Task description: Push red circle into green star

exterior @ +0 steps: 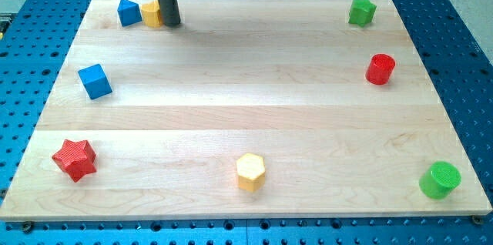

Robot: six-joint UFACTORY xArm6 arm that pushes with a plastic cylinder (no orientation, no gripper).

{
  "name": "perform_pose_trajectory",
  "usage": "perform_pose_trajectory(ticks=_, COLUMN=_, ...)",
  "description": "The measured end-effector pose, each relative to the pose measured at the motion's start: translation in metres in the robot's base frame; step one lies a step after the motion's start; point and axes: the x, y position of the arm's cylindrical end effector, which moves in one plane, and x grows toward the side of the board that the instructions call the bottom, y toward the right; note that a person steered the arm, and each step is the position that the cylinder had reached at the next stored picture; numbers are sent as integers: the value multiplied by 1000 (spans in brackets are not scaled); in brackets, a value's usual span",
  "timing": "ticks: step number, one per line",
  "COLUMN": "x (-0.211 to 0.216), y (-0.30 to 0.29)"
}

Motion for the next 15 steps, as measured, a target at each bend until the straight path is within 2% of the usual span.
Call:
perform_pose_trajectory(ticks=3, x=-10, y=-24)
perform_pose_trajectory(ticks=5, x=-16, y=52)
perform_pose_trajectory(ticks=7, x=-14, y=74)
perform_pose_trajectory(ticks=8, x=-33, y=102)
perform_pose_trajectory(ticks=13, x=-38, y=111)
perform_pose_trajectory(ticks=14, x=-37, y=195)
perform_pose_trajectory(ticks=15, x=-26, y=228)
